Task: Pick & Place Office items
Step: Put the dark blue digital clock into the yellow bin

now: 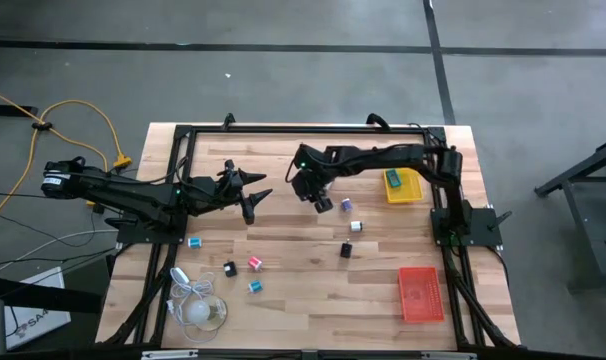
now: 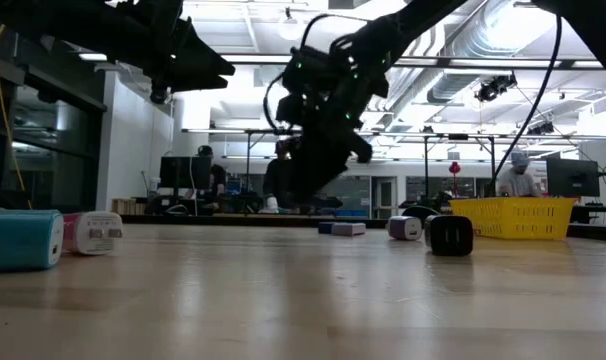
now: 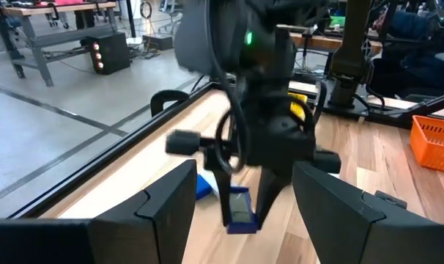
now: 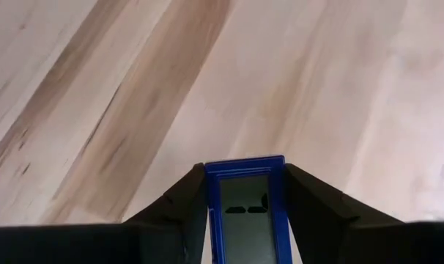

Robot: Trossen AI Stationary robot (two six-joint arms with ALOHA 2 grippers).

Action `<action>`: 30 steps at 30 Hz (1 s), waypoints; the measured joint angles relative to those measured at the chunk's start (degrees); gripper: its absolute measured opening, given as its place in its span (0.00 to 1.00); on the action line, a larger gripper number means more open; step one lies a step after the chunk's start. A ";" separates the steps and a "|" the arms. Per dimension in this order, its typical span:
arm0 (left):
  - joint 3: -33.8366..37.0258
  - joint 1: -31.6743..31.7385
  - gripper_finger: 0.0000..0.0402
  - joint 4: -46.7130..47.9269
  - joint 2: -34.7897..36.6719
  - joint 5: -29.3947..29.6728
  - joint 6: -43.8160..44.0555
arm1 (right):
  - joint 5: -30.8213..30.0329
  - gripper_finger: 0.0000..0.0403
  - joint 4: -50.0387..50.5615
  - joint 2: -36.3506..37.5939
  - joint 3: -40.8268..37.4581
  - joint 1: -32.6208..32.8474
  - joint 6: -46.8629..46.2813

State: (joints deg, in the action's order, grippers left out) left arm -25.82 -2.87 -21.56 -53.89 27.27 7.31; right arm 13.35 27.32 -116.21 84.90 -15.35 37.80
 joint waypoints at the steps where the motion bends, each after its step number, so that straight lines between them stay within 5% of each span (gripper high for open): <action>1: 0.00 0.00 0.54 -0.02 0.00 0.00 0.00 | -0.17 0.36 -0.08 0.42 0.00 0.00 -0.15; 30: 0.00 0.00 0.54 -1.22 0.00 0.00 0.00 | -4.88 0.36 1.15 9.01 0.00 0.22 -6.72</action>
State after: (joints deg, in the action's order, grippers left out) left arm -25.82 -2.87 -22.78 -53.89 27.27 7.31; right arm 8.47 28.47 -107.20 84.90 -15.14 31.08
